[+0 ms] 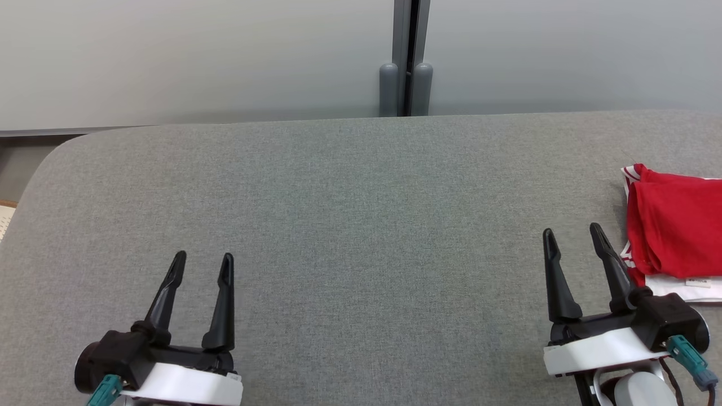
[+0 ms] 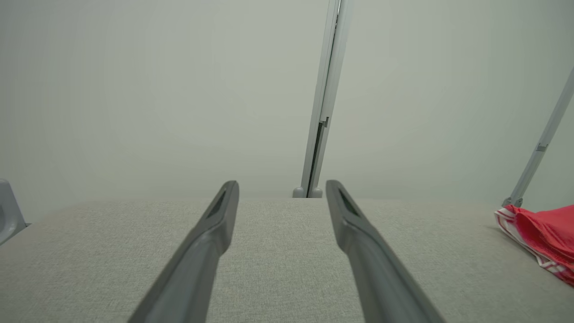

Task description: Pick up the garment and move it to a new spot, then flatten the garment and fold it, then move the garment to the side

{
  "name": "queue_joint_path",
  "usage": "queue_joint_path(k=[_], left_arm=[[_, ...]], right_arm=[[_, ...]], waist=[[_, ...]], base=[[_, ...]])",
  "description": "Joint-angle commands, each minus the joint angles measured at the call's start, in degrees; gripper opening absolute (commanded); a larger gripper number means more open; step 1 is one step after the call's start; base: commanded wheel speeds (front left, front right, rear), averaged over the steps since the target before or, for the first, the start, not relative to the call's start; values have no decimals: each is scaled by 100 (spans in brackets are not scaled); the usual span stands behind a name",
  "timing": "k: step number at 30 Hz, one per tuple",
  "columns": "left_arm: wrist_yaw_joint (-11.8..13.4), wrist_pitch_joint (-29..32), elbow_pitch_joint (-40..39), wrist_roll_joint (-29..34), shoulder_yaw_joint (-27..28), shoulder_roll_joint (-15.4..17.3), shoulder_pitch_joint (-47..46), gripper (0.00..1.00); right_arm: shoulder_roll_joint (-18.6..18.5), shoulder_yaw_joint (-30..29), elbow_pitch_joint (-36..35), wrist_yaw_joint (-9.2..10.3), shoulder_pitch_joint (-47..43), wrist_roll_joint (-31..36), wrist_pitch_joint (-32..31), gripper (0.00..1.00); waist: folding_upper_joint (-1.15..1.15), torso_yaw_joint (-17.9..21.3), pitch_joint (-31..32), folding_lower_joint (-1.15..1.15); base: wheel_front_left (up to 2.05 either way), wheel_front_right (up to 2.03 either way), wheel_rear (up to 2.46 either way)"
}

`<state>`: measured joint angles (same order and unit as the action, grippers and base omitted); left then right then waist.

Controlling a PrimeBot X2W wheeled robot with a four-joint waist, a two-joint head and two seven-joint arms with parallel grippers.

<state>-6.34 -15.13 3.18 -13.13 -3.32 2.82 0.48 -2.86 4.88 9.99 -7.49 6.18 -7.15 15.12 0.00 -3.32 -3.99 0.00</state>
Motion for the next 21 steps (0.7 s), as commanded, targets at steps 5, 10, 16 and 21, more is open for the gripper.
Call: queue_joint_path(k=[5,10,16,21], left_arm=[[-49,2,-2,-54,143,19,22,100],[-48,0,22,-90,130,1,19,0],[-46,36,248,-288,97,-33,114,0],[-45,155,296,-868,122,5,61,0]], right_arm=[[-9,32,18,-1,11,-37,3,100],[0,26,15,0,-2,-31,-1,0],[5,31,203,0,-187,-238,-31,0],[-34,-10,211,0,-174,-868,-149,0]], waist=[[0,9,6,0],[0,12,24,0],[0,17,32,0],[0,30,46,0]], base=[[0,0,0],[0,0,0],[0,0,0],[0,0,0]])
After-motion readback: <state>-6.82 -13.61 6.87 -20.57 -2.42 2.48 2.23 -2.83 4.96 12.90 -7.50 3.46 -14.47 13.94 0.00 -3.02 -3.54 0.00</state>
